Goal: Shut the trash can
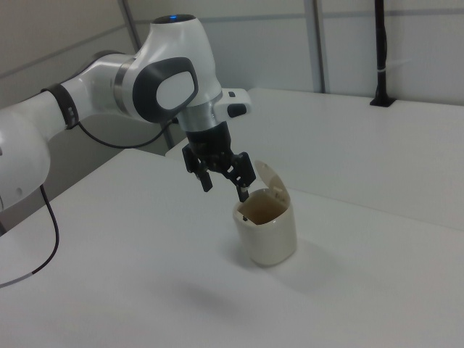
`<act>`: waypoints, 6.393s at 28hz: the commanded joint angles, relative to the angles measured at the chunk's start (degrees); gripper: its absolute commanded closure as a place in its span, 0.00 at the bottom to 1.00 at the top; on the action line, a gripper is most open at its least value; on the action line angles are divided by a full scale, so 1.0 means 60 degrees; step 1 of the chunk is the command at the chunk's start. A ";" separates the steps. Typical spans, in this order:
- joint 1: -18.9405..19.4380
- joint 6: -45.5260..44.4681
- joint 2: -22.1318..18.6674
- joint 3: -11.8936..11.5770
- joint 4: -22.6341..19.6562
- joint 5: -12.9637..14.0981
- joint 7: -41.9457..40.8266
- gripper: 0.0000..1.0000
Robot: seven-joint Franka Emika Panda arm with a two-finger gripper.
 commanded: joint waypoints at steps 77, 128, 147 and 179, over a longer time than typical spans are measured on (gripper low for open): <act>0.0327 0.4734 0.1668 0.0115 -0.0087 0.0977 0.1555 1.00; 0.0209 0.0206 0.0394 0.0379 -0.0102 -0.0078 0.1394 0.00; 0.0209 0.0206 0.0409 0.0438 -0.0117 -0.0181 0.1291 0.00; 0.0209 0.0206 0.0423 0.0467 -0.0117 -0.0181 0.1277 0.00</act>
